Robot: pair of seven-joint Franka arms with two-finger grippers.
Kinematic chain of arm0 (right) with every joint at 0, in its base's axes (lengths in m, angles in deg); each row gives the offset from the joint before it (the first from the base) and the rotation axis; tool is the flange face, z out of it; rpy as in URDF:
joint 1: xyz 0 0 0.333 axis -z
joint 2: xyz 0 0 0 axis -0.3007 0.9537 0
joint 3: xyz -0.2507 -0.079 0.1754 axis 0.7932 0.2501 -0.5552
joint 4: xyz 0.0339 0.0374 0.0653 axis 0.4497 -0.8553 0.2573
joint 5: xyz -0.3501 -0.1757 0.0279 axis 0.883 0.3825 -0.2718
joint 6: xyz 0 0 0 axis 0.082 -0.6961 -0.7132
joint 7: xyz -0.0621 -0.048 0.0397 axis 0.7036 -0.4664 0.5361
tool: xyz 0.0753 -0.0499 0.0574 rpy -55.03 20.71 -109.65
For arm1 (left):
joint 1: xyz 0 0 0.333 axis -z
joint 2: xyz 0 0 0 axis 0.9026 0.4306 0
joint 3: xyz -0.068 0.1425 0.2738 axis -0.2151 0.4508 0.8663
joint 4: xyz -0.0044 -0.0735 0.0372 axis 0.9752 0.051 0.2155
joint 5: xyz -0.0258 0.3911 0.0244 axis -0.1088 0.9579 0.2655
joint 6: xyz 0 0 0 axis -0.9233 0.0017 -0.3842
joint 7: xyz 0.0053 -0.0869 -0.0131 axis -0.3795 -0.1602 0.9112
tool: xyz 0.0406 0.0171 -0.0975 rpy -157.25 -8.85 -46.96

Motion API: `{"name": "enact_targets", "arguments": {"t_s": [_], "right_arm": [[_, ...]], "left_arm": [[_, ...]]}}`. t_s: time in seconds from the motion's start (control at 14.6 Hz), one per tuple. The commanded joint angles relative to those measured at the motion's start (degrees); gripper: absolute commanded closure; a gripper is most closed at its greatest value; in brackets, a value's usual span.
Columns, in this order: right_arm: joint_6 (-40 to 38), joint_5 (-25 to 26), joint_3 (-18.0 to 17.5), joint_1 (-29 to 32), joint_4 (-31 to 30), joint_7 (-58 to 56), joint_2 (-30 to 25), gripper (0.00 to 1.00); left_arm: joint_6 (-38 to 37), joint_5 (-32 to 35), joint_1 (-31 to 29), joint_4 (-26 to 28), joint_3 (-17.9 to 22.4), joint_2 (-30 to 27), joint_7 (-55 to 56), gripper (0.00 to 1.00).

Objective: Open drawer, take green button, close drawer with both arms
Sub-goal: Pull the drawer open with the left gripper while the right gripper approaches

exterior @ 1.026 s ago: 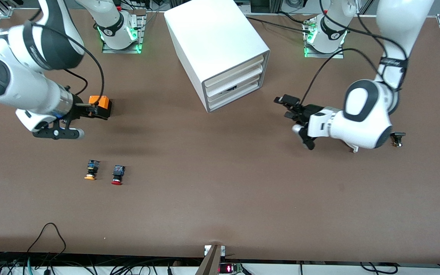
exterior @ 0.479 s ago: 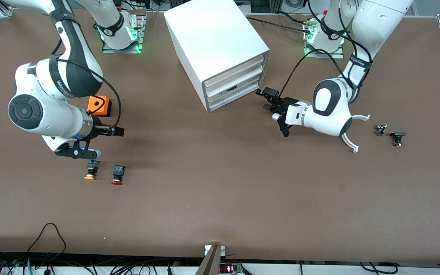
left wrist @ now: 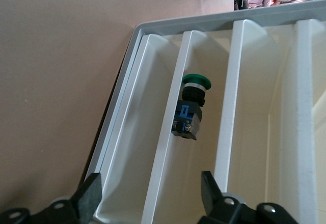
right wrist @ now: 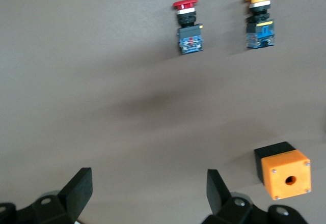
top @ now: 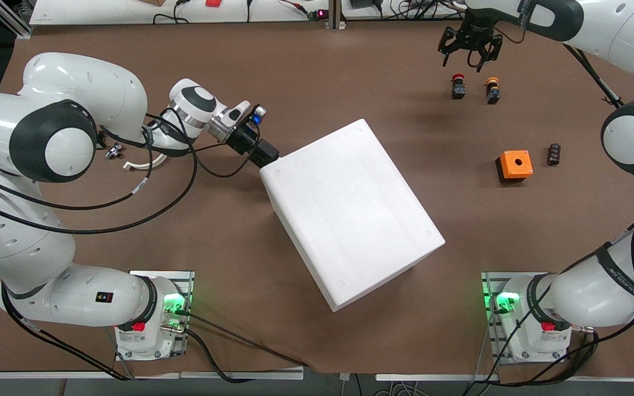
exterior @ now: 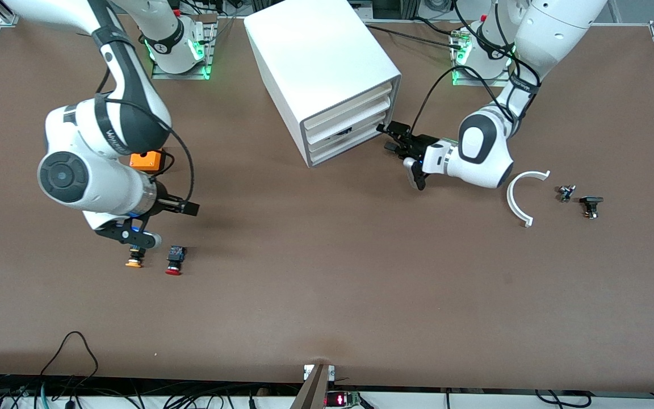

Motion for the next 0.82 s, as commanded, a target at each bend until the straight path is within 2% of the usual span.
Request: {"name": "enact_targets", "arguments": {"t_s": [0.0, 0.21, 0.41, 0.75], "right_arm": [[-0.33, -0.70, 0.09, -0.87, 4.86, 3.91, 3.09, 0.01], [-0.24, -0.79, 0.09, -2.37, 7.42, 8.04, 4.59, 0.01], [-0.24, -0.88, 0.09, -3.33, 10.49, 12.52, 6.17, 0.01], [0.63, -1.05, 0.00, -5.09, 14.63, 15.79, 7.40, 0.01]], "left_arm": [[1.88, -2.50, -0.11, 2.40, -1.89, -1.64, -1.71, 0.43], [1.80, -2.59, -0.03, 2.93, -1.98, -1.55, -2.75, 0.46], [1.80, -6.27, 0.23, 4.25, -2.15, -1.11, -6.62, 0.46], [3.20, -7.24, 1.03, 4.42, -3.21, 0.47, -7.77, 0.46]]}}
